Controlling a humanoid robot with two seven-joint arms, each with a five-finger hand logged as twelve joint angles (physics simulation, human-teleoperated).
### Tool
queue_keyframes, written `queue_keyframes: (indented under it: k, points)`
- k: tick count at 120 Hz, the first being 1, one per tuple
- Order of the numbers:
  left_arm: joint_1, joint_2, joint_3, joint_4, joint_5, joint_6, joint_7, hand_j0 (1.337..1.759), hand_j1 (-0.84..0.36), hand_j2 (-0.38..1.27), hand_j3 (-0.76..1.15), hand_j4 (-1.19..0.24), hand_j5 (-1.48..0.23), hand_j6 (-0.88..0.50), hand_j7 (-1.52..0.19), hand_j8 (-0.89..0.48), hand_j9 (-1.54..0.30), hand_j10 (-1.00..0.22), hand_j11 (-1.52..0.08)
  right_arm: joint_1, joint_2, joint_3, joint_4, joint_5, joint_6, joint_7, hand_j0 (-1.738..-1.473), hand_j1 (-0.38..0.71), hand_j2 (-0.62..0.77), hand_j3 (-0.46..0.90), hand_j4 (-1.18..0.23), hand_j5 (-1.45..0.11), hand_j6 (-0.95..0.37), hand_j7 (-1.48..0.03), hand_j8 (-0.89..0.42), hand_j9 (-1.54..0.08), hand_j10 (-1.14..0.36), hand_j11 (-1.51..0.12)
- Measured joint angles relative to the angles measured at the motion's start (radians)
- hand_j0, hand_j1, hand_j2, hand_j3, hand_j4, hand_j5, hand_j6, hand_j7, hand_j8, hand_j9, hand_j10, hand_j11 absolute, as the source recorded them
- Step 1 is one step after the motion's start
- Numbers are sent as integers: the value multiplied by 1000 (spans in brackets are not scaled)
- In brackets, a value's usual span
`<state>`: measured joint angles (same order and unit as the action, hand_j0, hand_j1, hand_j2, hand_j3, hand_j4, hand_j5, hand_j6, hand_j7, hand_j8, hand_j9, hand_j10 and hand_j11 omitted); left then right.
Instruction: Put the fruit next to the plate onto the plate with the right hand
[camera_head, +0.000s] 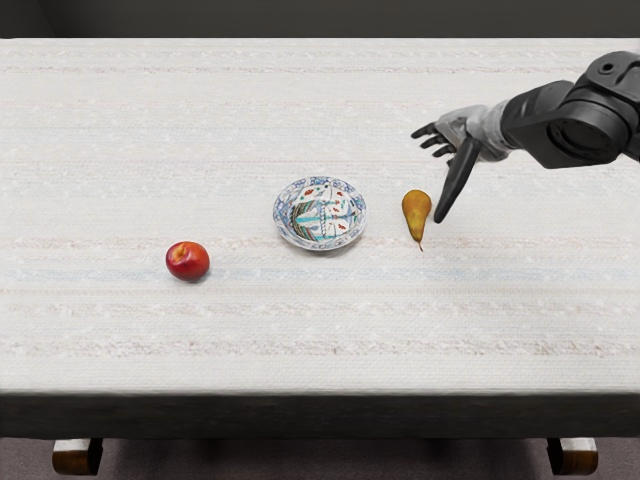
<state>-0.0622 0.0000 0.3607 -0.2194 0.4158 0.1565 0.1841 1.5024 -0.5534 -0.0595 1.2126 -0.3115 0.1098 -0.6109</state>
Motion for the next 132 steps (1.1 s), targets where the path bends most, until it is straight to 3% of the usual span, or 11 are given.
queue_keyframes:
  k: [10, 26, 45, 62, 88, 110, 132]
  points:
    - [1, 0, 0, 0, 0, 0, 0, 1658, 349, 0, 0, 0, 0, 0, 0, 0, 0, 0, 0, 24, 39, -15, -24, -131, 103, 0, -1658, -318, -5, 0, -28, -34, -28, -34, -28, -34, -27, -34]
    - [2, 0, 0, 0, 0, 0, 0, 1658, 349, 0, 0, 0, 0, 0, 0, 0, 0, 0, 0, 62, 141, -26, -127, -279, 374, 0, -1658, -318, -5, 0, -28, -34, -28, -34, -28, -34, -27, -34]
    - [2, 0, -1, 0, 0, 0, 0, 1658, 349, 0, 0, 0, 0, 0, 0, 0, 0, 0, 0, 57, 221, -37, -208, -403, 473, 0, -1658, -317, -5, 0, -29, -35, -29, -35, -29, -35, -28, -35]
    - [2, 0, -2, 0, 0, 0, 0, 1658, 349, 0, 0, 0, 0, 0, 0, 0, 0, 0, 0, 29, 310, -48, -263, -543, 413, 0, -1658, -316, -5, 0, -30, -37, -31, -36, -30, -37, -29, -37]
    - [2, 0, -2, 0, 0, 0, 0, 1658, 349, 0, 0, 0, 0, 0, 0, 0, 0, 0, 0, -10, 378, -65, -251, -717, 331, 0, -1658, -310, -6, 0, -34, -42, -35, -42, -34, -42, -34, -42]
    - [2, 0, -2, 0, 0, 0, 0, 1658, 349, 0, 0, 0, 0, 0, 0, 0, 0, 0, 0, -35, 391, -66, -226, -759, 305, 0, -1658, -216, -22, 0, -113, -145, -114, -145, -113, -145, -113, -145]
    - [1, 0, -2, 0, 0, 0, 0, 1658, 349, 0, 0, 0, 0, 0, 0, 0, 0, 0, 0, -36, 376, -81, -201, -767, 304, 0, -1658, -259, -15, 0, -78, -99, -79, -98, -78, -99, -77, -99]
